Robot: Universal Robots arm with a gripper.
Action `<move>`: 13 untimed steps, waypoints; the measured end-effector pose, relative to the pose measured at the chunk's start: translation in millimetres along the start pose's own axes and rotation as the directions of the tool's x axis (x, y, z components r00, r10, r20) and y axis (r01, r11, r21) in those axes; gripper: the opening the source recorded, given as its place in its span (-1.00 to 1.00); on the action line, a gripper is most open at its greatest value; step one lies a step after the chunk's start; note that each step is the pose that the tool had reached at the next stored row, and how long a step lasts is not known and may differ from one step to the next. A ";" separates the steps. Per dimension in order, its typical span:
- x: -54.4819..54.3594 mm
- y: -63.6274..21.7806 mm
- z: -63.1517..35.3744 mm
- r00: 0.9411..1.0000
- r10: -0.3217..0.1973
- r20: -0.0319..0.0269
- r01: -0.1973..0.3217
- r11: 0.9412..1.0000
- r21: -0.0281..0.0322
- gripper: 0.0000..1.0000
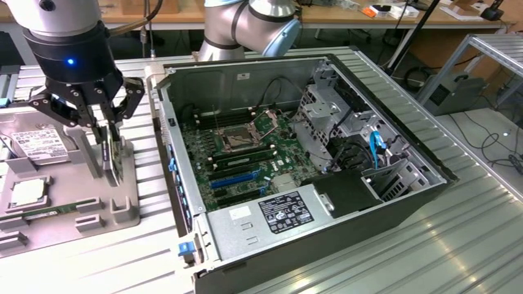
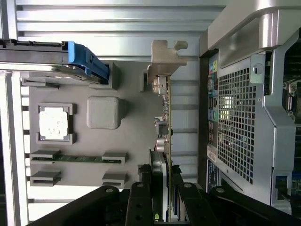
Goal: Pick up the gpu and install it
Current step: 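Pick up the gpu and move the gpu toward the slot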
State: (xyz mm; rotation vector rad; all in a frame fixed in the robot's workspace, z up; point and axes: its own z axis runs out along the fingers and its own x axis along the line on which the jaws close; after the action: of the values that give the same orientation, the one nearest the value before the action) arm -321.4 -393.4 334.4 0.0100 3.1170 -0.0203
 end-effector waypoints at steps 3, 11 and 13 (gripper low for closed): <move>-0.3 -0.1 -8.7 1.000 0.000 0.000 0.000 1.000 0.000 -0.46; -0.8 -0.3 -25.0 1.000 0.000 0.000 0.000 1.000 0.000 -0.46; -0.9 -0.4 -28.5 1.000 0.000 0.000 0.000 1.000 0.000 -0.46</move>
State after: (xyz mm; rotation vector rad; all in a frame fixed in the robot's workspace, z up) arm -321.2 -393.4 363.0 0.0099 3.1170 -0.0203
